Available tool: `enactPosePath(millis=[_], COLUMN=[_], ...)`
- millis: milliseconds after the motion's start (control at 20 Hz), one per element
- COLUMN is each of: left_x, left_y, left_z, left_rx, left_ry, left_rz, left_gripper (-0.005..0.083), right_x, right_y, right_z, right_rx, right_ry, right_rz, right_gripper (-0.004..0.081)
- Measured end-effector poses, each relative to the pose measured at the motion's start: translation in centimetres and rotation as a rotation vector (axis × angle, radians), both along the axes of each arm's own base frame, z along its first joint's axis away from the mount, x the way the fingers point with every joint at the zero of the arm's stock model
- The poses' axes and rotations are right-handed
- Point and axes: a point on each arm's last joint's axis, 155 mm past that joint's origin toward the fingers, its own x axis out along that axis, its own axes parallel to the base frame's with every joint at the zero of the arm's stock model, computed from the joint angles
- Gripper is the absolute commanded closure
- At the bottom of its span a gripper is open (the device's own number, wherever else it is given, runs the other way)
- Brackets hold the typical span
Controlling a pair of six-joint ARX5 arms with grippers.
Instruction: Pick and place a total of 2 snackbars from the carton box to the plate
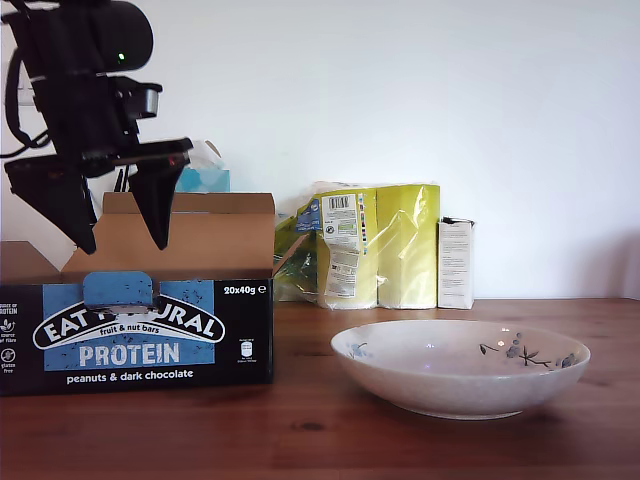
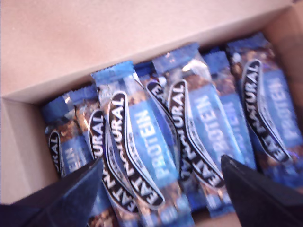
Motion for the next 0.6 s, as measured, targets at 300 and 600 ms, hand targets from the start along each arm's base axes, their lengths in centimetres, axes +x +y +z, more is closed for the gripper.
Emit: enactPosePath(millis=[300,600], left_x=[0.5,0.6], left_y=[0.6,1.0], left_z=[-1.4,-2.9], left_rx=[0.035,0.055], left_ry=[0.016,0.045], left_rz=[0.029,0.054], left_gripper=[0.0156,0.0263], right_x=[0.0,0.1], right_y=[0.0,0.0], right_z=[0.0,0.0], right_rx=[-0.013,-0.014], right_ry=[-0.01,-0.012], right_rz=[0.011,0.012], right_gripper=[0.0783,0.0783])
